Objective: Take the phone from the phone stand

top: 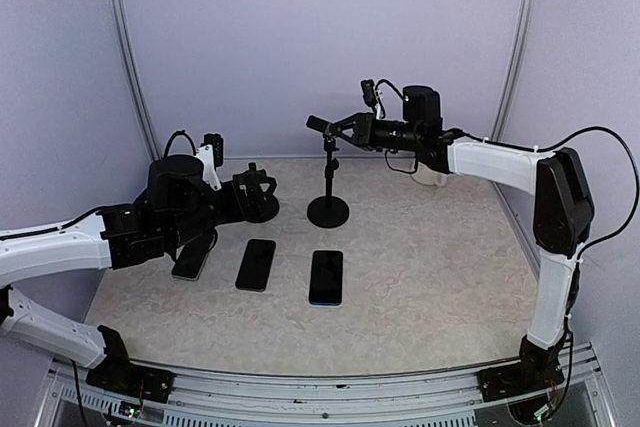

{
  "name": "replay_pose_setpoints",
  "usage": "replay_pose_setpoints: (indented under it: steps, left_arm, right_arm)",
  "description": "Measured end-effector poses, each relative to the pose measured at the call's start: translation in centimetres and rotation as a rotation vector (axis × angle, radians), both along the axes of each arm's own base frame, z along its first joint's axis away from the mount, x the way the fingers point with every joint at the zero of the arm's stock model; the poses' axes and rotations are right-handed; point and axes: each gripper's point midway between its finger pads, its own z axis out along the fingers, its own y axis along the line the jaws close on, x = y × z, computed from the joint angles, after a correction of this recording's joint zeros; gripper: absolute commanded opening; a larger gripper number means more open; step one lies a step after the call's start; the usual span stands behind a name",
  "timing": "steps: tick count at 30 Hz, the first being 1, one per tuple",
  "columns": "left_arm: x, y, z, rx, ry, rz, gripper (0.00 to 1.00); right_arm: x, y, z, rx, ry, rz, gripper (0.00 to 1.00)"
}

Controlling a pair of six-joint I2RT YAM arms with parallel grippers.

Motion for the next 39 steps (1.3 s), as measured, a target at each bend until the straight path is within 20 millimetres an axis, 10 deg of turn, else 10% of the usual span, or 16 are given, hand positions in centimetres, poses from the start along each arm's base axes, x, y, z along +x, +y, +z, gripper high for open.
replay_pose_setpoints:
  steps: [10, 18, 26, 39]
  left_arm:
    - [1.5, 1.7, -0.1, 0.002, 0.010, 0.016, 0.99]
    - [3.2, 2.7, 0.9, -0.002, 0.012, 0.006, 0.99]
    - [6.4, 4.3, 2.0, -0.006, 0.023, 0.019, 0.99]
    - [11.5, 10.5, 1.3, -0.018, 0.066, 0.115, 0.99]
  right_arm:
    - [0.3, -0.3, 1.1, -0.017, -0.056, -0.027, 1.00]
    - [-1.7, -3.2, 3.2, -0.032, -0.109, -0.064, 1.00]
    - [-4.1, -10.8, 5.2, -0.028, -0.159, -0.167, 1.00]
    - [-8.4, -18.5, 2.2, -0.122, -0.178, -0.308, 1.00]
